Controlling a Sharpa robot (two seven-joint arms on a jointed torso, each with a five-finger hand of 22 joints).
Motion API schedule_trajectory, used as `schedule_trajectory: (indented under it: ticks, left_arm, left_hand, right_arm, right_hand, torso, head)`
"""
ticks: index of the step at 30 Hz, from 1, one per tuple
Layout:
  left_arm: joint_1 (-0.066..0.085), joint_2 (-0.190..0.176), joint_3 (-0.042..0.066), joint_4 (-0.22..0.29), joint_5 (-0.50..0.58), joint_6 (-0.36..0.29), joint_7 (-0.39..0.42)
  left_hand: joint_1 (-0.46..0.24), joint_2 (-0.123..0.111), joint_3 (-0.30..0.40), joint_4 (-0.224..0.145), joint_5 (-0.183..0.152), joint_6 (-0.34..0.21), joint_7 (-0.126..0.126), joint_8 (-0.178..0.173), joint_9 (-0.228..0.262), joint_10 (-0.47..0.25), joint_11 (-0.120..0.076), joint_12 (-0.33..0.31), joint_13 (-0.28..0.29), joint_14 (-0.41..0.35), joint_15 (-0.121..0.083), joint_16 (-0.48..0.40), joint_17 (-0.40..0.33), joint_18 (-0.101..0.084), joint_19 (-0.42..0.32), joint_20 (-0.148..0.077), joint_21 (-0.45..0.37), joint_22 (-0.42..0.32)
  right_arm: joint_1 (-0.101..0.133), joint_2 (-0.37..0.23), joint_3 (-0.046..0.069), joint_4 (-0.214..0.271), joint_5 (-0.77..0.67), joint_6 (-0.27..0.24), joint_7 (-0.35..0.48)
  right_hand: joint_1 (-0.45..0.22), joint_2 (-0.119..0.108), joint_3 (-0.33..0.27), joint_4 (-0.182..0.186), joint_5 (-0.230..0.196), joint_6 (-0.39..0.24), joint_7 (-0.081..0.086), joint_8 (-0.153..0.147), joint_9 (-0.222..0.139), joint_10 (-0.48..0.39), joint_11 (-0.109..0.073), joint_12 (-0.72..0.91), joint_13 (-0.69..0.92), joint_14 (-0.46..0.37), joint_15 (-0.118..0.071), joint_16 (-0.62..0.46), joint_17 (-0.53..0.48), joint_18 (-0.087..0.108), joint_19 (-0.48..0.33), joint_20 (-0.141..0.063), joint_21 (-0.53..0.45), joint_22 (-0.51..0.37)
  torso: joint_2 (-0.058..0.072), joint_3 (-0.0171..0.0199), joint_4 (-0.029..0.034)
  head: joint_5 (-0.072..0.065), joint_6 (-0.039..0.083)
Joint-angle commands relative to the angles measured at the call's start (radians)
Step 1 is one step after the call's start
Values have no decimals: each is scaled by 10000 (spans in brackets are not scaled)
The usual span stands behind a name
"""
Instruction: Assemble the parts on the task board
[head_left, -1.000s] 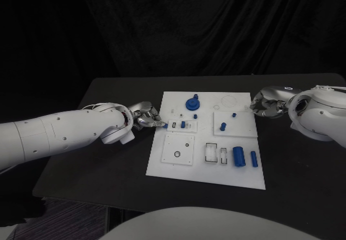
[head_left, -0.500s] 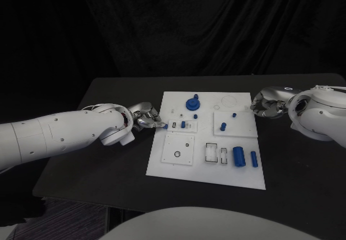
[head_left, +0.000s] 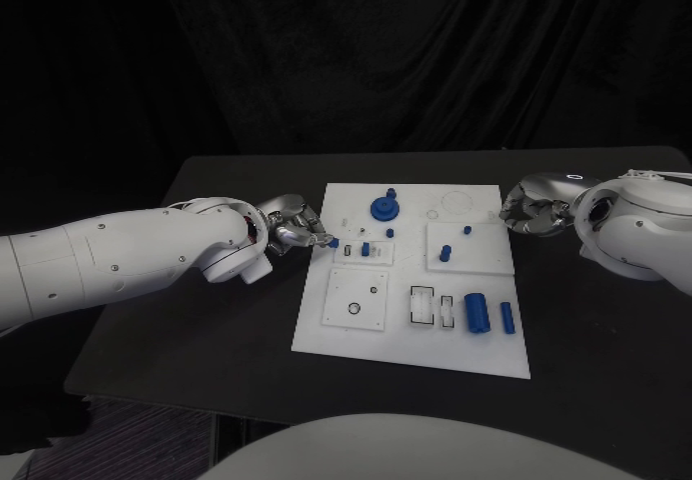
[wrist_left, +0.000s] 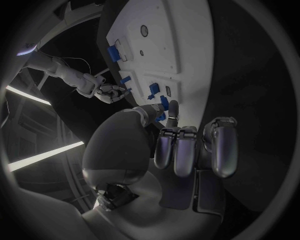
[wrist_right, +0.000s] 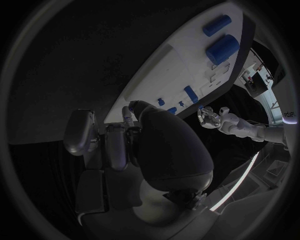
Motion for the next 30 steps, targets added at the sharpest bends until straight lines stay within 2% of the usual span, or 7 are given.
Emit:
schedule_trajectory:
  ticks: [1, 4, 11, 16, 17, 18, 30]
  left_arm:
    - [206, 48, 8, 105, 289, 179, -510]
    - [422, 97, 8, 170, 283, 395, -799]
    - [856, 329, 8, 163, 260, 1053, -1502]
    - [1066, 571, 8, 67, 255, 1570, -2006]
    - [1092, 610, 8, 55, 254, 1622, -2076]
    - [1118, 659, 9, 40, 254, 1662, -2150]
    - [1199, 1023, 9, -84, -452, 1578, -2516]
  left_hand:
    - [113, -12, 1345, -1176, 79, -171, 6, 111, 158, 698, 20, -30, 2383, 1056, 12, 26, 2633, -130, -11, -39, 52, 2005]
    - [159, -2, 1363, -1138, 193, -302, 29, 194, 297, 706, 25, -20, 2389, 1056, 14, 26, 2633, -131, -13, -29, 53, 2004]
    - [490, 304, 405, -924, 1393, -767, 82, 389, 714, 621, 81, -117, 2322, 1056, 53, 26, 2633, -122, -43, 9, 12, 1986]
    - [838, 474, -458, -833, 3021, -972, 133, 411, 861, 696, 113, -26, 2381, 1056, 85, 26, 2633, -103, -88, 12, -60, 1962]
    - [833, 300, -738, -795, 4225, -930, 117, 534, 969, 831, 107, 129, 2484, 1056, 47, 26, 2633, -103, -88, -5, -63, 1960]
    - [862, 250, -1029, -752, 4895, -908, 84, 685, 1090, 868, 58, 169, 2510, 1056, 21, 26, 2633, -97, -80, -30, -68, 1956]
    - [985, 209, -1566, -644, 5743, -934, 29, 947, 1264, 867, 1, 165, 2507, 1056, -36, 26, 2633, -96, -67, -87, -84, 1953]
  right_arm:
    - [-20, 6, 6, -18, 32, -26, -125]
    - [-19, 1, 6, -16, 42, -179, -46]
    - [-18, -17, 5, -7, 50, -637, 178]
    - [-16, -27, 5, 11, 52, -923, 331]
    - [-16, -30, 5, 17, 52, -966, 353]
    - [-16, -33, 5, 22, 52, -1011, 375]
    - [-15, -27, 5, 31, 52, -1139, 438]
  right_hand:
    - [-63, -59, 49, -31, -26, 29, 6, 41, -12, 84, 3, -43, 1641, 650, 12, -50, 1836, 170, -73, 25, -44, 1426]
    - [-66, -69, 47, -36, -27, 35, 5, 46, -11, 91, 4, -38, 1649, 651, 12, -47, 1838, 167, -68, 26, -31, 1429]
    - [-51, -113, 78, -109, 130, 150, -16, 119, 1, 165, -14, 11, 1718, 678, 1, 30, 1885, 144, -15, 20, 63, 1459]
    - [-54, -210, 270, -216, 1081, 204, -12, 147, -25, 200, -23, 30, 1749, 698, -17, 72, 1909, 127, 37, -3, 109, 1485]
    - [-67, -216, 270, -211, 1087, 208, -12, 150, -26, 200, -22, 30, 1749, 699, -17, 74, 1910, 125, 42, -3, 119, 1488]
    - [-88, -222, 269, -202, 1091, 219, -13, 156, -26, 208, -21, 35, 1756, 702, -16, 81, 1914, 121, 50, -3, 134, 1493]
    - [-161, -244, 265, -177, 1017, 251, -18, 174, -28, 208, -23, 34, 1751, 703, -16, 77, 1911, 120, 59, -3, 131, 1497]
  torso:
    - [-6, 1, -13]
    - [-11, 6, -17]
    - [-20, 4, -12]
    - [-18, 2, -19]
    - [-15, 2, -19]
    - [-16, 2, -29]
    - [-22, 23, -33]
  head:
    - [-76, 2]
    - [-136, 2]
    - [-179, 2]
    - [-229, 2]
    - [-233, 2]
    - [-225, 2]
    - [-215, 2]
